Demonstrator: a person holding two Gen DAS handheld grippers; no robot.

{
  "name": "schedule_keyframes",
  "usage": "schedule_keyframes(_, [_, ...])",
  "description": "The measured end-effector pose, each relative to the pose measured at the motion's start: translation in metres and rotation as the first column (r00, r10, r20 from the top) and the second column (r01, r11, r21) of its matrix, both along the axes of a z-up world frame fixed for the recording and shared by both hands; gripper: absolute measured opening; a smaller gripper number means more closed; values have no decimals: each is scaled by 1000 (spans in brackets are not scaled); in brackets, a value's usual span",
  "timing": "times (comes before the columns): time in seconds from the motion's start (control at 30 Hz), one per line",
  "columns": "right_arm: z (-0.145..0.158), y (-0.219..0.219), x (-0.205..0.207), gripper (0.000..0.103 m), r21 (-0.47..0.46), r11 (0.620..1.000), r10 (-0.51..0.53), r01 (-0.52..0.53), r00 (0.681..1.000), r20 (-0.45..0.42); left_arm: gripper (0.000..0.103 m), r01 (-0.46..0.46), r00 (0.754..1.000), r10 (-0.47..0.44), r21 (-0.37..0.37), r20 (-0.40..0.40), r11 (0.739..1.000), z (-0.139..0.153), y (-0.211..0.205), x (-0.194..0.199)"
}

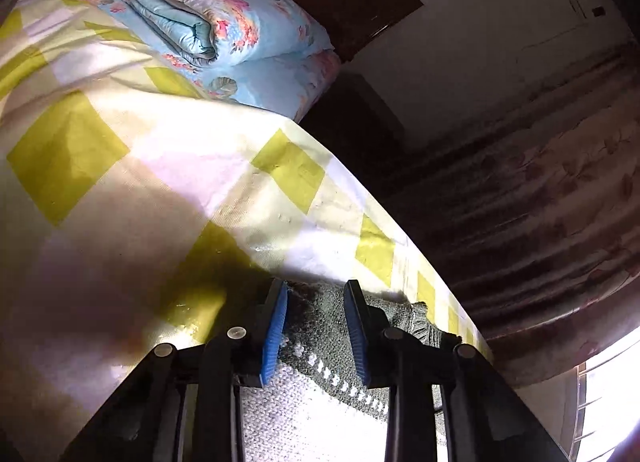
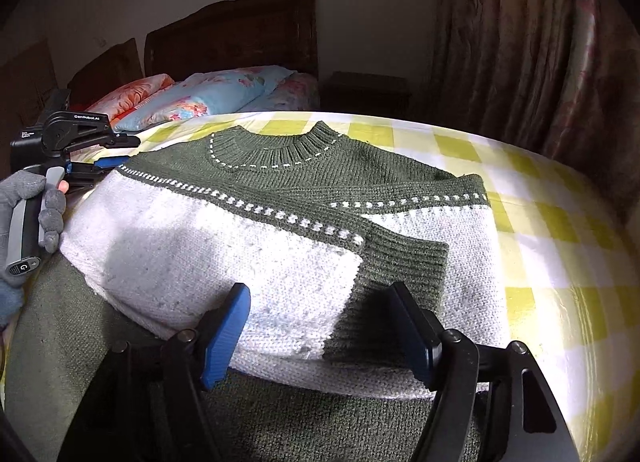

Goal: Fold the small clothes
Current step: 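Grasp the sweater hem with both grippers and fold it toward the collar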

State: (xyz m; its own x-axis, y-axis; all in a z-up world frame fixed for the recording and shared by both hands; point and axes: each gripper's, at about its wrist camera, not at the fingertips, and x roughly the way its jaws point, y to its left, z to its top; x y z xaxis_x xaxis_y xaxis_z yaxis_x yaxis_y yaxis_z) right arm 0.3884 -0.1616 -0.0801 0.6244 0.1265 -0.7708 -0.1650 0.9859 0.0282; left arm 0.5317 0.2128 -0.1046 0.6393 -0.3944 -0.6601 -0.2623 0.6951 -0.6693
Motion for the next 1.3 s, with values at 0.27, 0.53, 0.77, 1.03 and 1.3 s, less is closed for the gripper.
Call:
schedule_keyframes(0.27, [0, -3, 0, 103, 23, 1000, 3, -3, 1000, 0, 32, 275, 938, -328, 333, 116, 902, 46, -102, -83])
schedule_keyframes(0.53, [0, -2, -1, 103, 20, 1000, 4, -4, 1000, -1, 32, 312, 906, -404, 449, 124, 837, 11, -122, -118])
schedule_keyframes(0.77, [0, -1, 1, 103, 16, 1000, 3, -3, 1000, -6, 32, 310, 907, -402, 445, 126, 840, 13, -123, -117])
schedule_keyframes(1.03, [21, -9, -24, 103, 83, 996, 41, -36, 997, -61, 31, 326, 917, -372, 268, 144, 907, 45, -73, -171])
schedule_keyframes(1.3, [53, -48, -180, 103, 44, 987, 154, -155, 988, 21, 34, 371, 875, -466, 435, 133, 821, 59, -12, -327])
